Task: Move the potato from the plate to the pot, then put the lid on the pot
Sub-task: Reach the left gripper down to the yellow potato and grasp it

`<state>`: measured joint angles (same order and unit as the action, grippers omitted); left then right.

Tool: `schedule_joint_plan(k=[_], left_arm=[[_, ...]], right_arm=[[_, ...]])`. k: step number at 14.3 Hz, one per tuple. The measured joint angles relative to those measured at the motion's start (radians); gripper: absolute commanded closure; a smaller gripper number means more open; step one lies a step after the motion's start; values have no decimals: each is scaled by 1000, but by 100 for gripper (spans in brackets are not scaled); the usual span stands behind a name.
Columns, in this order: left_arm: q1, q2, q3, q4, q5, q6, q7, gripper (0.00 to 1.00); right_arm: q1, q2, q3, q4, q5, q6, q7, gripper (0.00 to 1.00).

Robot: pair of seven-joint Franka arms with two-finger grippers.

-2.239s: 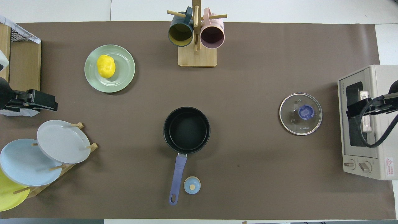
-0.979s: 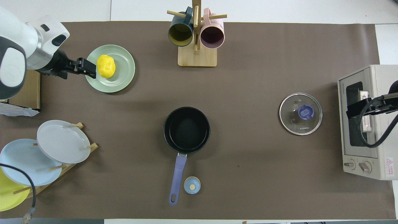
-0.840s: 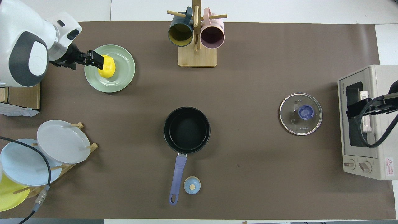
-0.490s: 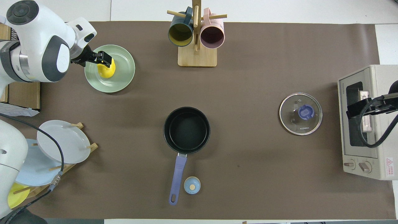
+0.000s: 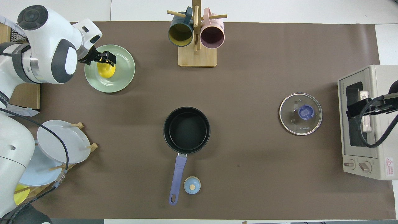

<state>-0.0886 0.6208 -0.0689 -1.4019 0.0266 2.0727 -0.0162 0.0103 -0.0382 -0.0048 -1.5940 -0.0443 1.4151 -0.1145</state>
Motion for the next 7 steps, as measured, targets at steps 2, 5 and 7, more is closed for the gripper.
schedule_joint_plan(k=[2, 5, 7], left_arm=[[0, 1, 0, -28, 0, 26, 0, 0], [0, 1, 0, -41, 0, 38, 0, 0], [-1, 1, 0, -54, 0, 67, 0, 0]], right_arm=[[0, 0, 0, 0, 0, 0, 0, 0], [0, 0, 0, 0, 0, 0, 0, 0], [0, 0, 0, 0, 0, 0, 0, 0]])
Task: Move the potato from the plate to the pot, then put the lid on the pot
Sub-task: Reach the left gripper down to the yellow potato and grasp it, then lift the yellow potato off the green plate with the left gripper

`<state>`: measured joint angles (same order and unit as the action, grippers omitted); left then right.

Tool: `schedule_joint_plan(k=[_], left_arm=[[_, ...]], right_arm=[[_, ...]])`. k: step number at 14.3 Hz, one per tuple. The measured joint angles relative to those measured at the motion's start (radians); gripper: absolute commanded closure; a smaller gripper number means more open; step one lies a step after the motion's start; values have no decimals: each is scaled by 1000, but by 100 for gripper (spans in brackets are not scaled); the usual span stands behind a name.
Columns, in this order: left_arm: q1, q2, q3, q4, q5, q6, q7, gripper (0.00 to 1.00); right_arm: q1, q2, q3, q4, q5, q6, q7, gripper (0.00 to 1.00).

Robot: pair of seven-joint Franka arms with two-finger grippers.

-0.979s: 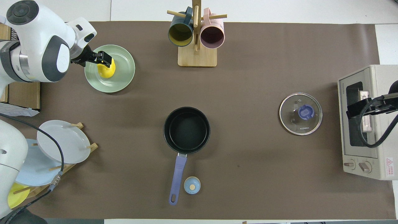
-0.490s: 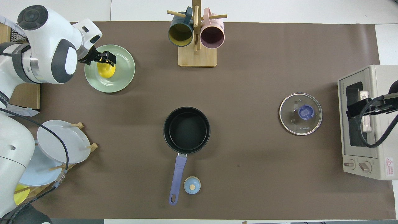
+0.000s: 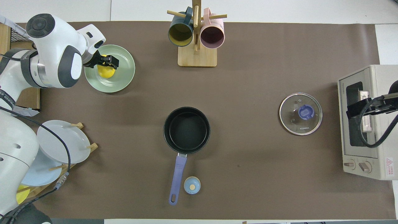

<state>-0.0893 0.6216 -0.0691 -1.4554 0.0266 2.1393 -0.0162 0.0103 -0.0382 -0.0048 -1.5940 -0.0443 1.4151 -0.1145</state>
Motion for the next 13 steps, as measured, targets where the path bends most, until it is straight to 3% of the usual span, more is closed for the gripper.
schedule_joint_plan(k=[1, 2, 3, 5, 6, 11, 13], left_arm=[[-1, 0, 0, -10, 0, 18, 0, 1], [-2, 0, 0, -23, 0, 34, 0, 9], [-4, 0, 0, -31, 0, 44, 0, 25], [-5, 0, 0, -33, 0, 46, 0, 78], [-5, -1, 1, -32, 0, 46, 1, 100], [-1, -10, 4, -2, -1, 42, 1, 100], [0, -46, 4, 14, -26, 4, 1, 100]], right_arm=[[0, 0, 0, 0, 0, 0, 0, 0], [0, 0, 0, 0, 0, 0, 0, 0], [0, 0, 0, 0, 0, 0, 0, 0], [0, 0, 0, 0, 0, 0, 0, 0], [0, 0, 0, 0, 0, 0, 0, 0], [0, 0, 0, 0, 0, 0, 0, 0], [0, 0, 0, 0, 0, 0, 0, 0]])
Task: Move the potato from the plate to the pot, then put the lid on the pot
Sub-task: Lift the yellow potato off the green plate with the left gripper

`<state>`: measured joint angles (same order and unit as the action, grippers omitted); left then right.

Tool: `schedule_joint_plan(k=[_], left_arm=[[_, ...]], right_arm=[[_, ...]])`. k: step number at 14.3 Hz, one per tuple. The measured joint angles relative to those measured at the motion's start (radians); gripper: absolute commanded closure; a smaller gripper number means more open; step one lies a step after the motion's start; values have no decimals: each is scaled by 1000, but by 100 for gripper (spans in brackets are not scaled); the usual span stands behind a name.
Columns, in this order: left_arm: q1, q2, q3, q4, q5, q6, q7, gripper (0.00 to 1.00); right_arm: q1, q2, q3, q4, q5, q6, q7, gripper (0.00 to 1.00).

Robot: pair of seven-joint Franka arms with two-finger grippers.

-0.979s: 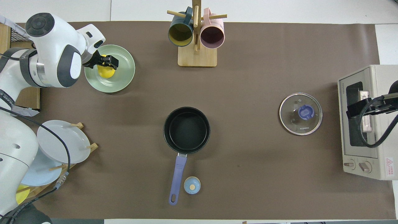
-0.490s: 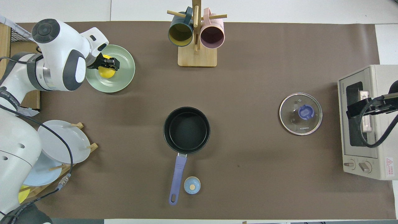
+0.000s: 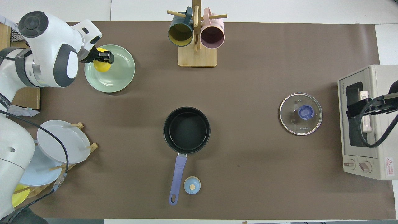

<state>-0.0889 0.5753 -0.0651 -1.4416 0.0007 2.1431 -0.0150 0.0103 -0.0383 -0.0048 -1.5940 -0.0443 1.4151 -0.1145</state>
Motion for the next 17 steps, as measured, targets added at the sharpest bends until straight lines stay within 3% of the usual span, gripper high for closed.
schedule_joint_plan(k=[6, 11, 17], left_arm=[[-2, -226, -5, 8, -108, -275, -42, 100], [-39, -377, -15, 8, -119, -462, -125, 100], [-43, -451, -145, 4, -136, -554, -369, 100]], right_arm=[[0, 0, 0, 0, 0, 0, 0, 0], [0, 0, 0, 0, 0, 0, 0, 0], [0, 0, 0, 0, 0, 0, 0, 0]])
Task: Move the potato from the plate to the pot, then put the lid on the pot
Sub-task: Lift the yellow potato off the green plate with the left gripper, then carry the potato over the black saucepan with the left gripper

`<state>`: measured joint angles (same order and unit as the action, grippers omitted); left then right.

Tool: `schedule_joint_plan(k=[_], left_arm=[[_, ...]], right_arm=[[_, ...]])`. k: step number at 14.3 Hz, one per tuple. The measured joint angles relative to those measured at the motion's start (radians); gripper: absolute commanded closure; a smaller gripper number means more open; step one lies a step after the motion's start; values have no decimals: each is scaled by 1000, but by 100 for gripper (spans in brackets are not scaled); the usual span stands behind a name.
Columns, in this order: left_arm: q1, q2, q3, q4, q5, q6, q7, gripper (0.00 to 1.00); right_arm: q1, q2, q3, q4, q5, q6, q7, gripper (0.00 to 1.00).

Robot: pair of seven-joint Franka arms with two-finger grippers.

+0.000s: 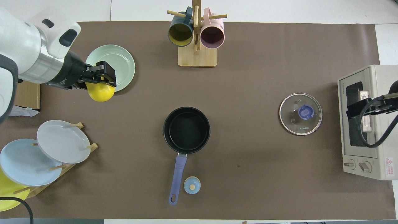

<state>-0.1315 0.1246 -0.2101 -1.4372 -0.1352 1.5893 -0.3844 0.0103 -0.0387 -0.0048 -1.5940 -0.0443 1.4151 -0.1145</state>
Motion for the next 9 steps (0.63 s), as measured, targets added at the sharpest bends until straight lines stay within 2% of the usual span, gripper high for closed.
schedule_joint_plan(k=[4, 5, 9], left_arm=[[-62, -27, -62, -53, -1, 5, -111, 100], [-92, -50, -65, -109, -1, 55, -132, 100], [-239, -151, -70, -450, -1, 336, -202, 100]], right_arm=[[0, 0, 0, 0, 0, 0, 0, 0], [0, 0, 0, 0, 0, 0, 0, 0], [0, 0, 0, 0, 0, -5, 0, 0]])
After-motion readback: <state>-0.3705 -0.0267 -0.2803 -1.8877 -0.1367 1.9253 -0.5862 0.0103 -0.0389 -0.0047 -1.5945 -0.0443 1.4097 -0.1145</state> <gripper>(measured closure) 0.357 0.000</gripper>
